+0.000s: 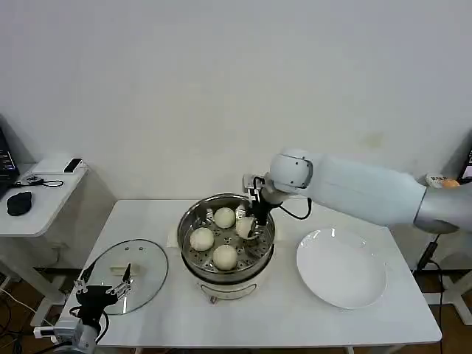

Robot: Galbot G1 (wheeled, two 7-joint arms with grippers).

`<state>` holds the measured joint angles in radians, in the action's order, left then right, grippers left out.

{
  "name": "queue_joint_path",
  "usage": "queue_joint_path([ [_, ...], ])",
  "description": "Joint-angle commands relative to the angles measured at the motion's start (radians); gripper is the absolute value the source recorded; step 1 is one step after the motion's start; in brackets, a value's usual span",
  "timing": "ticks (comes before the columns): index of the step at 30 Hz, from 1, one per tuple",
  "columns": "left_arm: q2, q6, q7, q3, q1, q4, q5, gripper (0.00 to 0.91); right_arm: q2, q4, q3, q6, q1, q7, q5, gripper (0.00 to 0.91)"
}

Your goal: Take steamed baozi put them in steamer then cover it.

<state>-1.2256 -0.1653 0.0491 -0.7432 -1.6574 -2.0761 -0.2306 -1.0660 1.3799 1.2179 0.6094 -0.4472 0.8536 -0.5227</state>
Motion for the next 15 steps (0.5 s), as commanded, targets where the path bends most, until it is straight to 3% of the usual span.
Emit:
queue_joint_path([
  [1,0.000,0.000,-0.001,0.001,0.000,0.002,-0.001,0.907,-0.023,-0.020,0.013,0.015,0.028,-0.011,0.020,0.655],
  [13,0.000,0.002,0.000,0.000,0.001,0.009,-0.002,0.907,-0.024,-0.041,-0.002,0.000,0.045,-0.013,0.068,0.655],
  [14,-0.001,0.002,0.000,0.000,0.001,0.009,-0.002,0.907,-0.024,-0.042,-0.004,-0.001,0.046,-0.013,0.071,0.665],
  [15,-0.001,0.002,-0.001,0.000,0.001,0.011,-0.002,0.907,-0.023,-0.043,-0.007,-0.008,0.048,-0.017,0.084,0.736],
])
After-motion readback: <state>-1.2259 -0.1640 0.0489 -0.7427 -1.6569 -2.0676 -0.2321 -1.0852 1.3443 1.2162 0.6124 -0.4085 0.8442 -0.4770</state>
